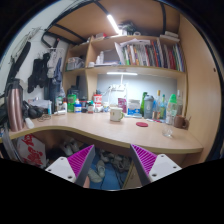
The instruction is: Pour water
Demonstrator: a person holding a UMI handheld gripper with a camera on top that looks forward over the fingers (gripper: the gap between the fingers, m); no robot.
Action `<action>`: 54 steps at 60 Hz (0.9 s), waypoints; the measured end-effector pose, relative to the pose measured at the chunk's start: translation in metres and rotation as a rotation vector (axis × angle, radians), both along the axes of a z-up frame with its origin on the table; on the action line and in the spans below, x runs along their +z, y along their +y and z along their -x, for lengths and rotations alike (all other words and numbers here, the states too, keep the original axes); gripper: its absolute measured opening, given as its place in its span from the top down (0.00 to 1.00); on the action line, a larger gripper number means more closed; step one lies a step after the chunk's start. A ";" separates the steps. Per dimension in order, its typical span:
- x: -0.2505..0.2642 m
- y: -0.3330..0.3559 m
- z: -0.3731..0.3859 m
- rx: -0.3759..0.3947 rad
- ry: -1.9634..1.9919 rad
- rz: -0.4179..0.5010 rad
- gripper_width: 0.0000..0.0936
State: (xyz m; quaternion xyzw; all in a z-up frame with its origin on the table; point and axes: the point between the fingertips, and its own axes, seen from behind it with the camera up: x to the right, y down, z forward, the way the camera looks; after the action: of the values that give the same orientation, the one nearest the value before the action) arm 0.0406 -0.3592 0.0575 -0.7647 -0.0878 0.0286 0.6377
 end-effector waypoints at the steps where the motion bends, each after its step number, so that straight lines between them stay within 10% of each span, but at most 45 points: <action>1: 0.000 0.000 -0.001 -0.002 0.000 0.001 0.16; 33: -0.001 0.053 -0.064 -0.143 0.011 0.015 0.16; 54: 0.053 0.184 -0.223 -0.385 0.059 -0.082 0.16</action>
State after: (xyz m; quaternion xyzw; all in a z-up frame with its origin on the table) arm 0.2637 -0.1749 0.1105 -0.7396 0.0776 -0.0750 0.6643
